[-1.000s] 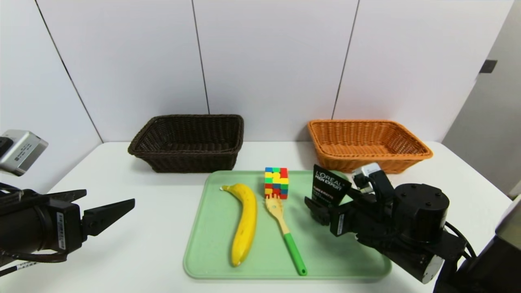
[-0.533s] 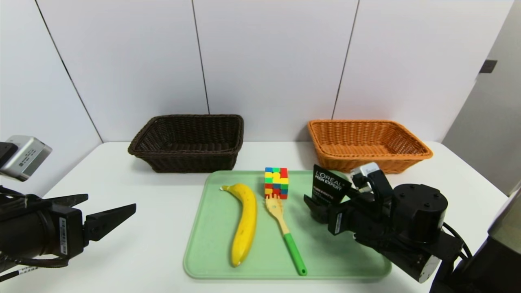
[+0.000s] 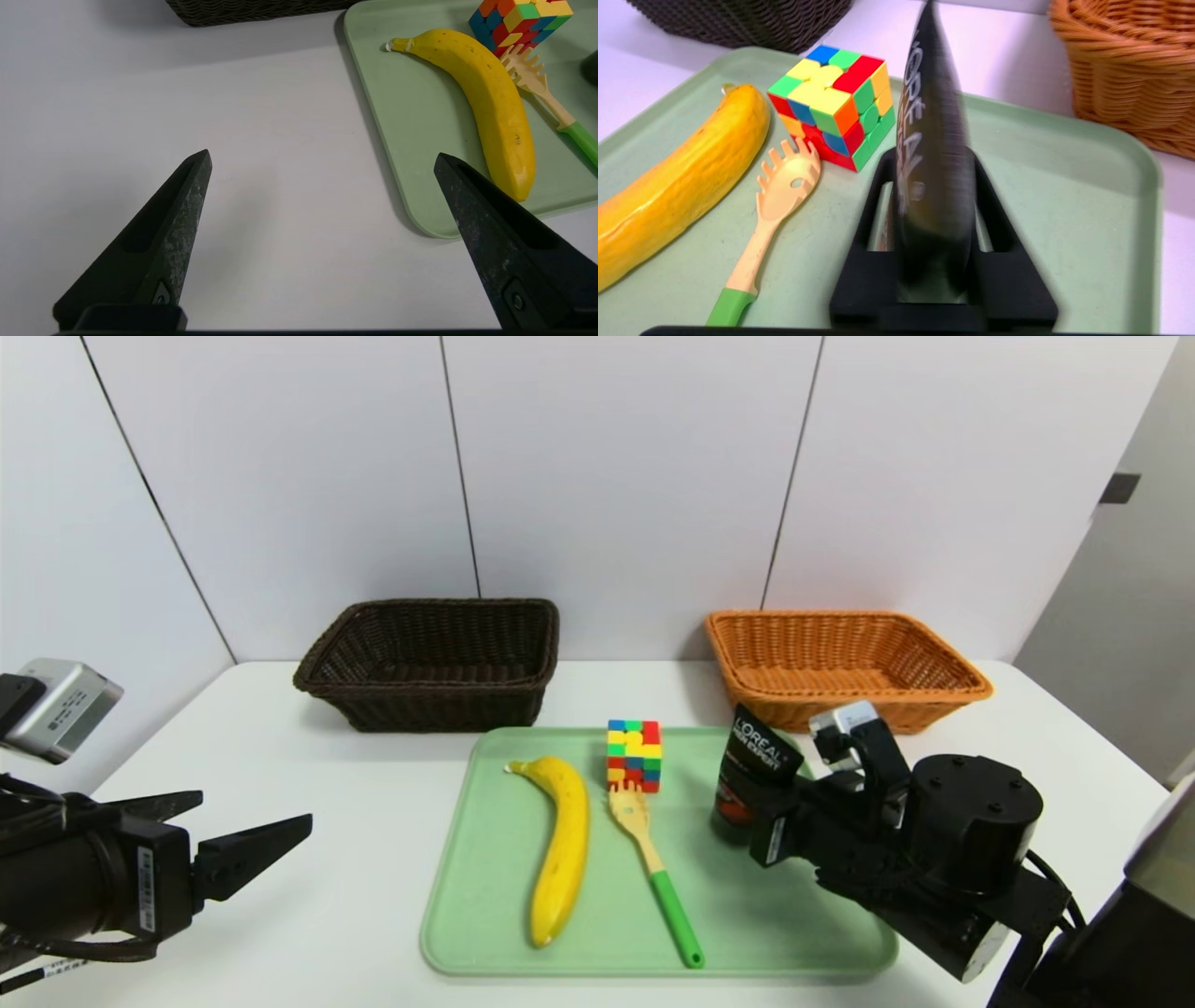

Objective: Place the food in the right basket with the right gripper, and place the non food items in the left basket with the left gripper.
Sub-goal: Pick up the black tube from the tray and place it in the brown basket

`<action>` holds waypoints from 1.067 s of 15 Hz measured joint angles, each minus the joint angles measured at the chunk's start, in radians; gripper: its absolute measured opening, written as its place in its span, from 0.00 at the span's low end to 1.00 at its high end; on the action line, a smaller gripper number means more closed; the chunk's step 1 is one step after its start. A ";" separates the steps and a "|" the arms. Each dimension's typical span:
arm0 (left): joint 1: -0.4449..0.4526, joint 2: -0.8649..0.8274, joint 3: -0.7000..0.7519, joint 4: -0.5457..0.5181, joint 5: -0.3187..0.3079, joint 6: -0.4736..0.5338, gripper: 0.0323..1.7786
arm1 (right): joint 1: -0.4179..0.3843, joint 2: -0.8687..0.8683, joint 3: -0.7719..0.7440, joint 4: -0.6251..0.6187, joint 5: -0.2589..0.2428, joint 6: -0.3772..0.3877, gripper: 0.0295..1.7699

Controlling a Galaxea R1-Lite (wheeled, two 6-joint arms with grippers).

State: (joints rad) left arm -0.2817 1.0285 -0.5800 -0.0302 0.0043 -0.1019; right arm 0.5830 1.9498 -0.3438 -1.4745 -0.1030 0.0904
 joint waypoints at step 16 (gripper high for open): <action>-0.001 -0.035 0.060 0.011 0.000 -0.002 0.95 | 0.088 -0.158 -0.641 0.544 -0.066 0.103 0.17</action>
State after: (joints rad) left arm -0.2828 0.9938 -0.5204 -0.0191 0.0043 -0.1038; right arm 0.6711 1.7915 -0.9847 -0.9309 -0.1694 0.1938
